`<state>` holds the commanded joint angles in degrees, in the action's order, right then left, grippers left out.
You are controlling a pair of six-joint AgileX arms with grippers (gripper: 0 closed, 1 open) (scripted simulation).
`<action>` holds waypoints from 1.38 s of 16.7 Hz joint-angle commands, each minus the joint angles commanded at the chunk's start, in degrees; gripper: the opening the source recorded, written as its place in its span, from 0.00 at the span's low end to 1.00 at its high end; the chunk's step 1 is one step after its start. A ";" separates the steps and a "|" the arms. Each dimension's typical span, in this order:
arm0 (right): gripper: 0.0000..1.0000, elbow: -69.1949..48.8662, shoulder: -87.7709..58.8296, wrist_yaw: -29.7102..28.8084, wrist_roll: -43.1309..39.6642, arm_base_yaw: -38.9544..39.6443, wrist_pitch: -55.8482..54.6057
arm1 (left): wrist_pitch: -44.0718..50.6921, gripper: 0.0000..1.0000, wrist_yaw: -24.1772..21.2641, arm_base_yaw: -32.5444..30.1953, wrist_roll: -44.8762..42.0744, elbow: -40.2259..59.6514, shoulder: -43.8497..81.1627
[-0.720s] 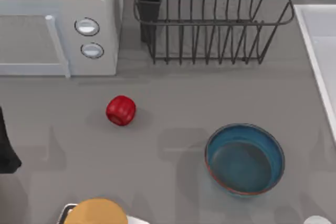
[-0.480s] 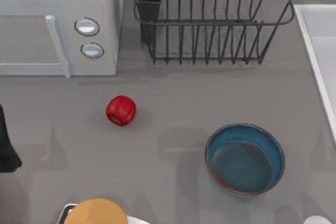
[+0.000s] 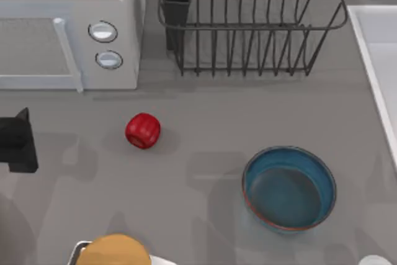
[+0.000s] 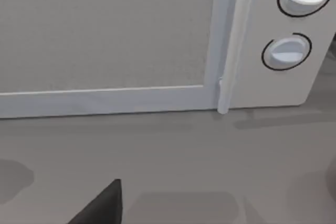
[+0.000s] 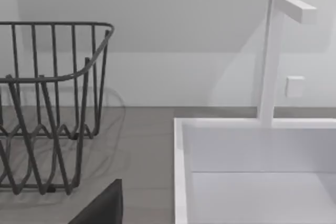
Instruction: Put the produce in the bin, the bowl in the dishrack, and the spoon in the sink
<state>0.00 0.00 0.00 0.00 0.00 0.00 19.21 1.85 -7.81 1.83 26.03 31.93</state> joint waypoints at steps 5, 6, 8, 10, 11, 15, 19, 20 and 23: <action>1.00 0.00 0.00 0.00 0.00 0.00 0.00 | 15.58 1.00 0.87 -7.09 1.45 22.60 31.35; 1.00 0.00 0.00 0.00 0.00 0.00 0.00 | 18.59 1.00 0.92 -8.64 1.61 27.16 37.65; 1.00 0.00 0.00 0.00 0.00 0.00 0.00 | 24.35 1.00 0.94 -11.80 1.79 36.11 49.54; 1.00 0.00 0.00 0.00 0.00 0.00 0.00 | 29.60 1.00 0.93 -14.86 1.89 44.66 59.94; 1.00 0.00 0.00 0.00 0.00 0.00 0.00 | 31.99 1.00 0.94 -16.27 1.95 48.65 64.53; 1.00 0.00 0.00 0.00 0.00 0.00 0.00 | 39.86 1.00 1.47 -20.31 2.59 62.05 79.31; 1.00 0.00 0.00 0.00 0.00 0.00 0.00 | 44.30 1.00 2.41 -21.55 3.67 69.19 88.00; 1.00 0.00 0.00 0.00 0.00 0.00 0.00 | 44.73 1.00 2.55 -21.58 3.82 69.84 88.83; 1.00 0.00 0.00 0.00 0.00 0.00 0.00 | 44.87 1.00 2.60 -21.58 3.87 70.04 89.09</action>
<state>0.00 0.00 0.00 0.00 0.00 0.00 64.08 4.45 -29.39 5.71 96.07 121.02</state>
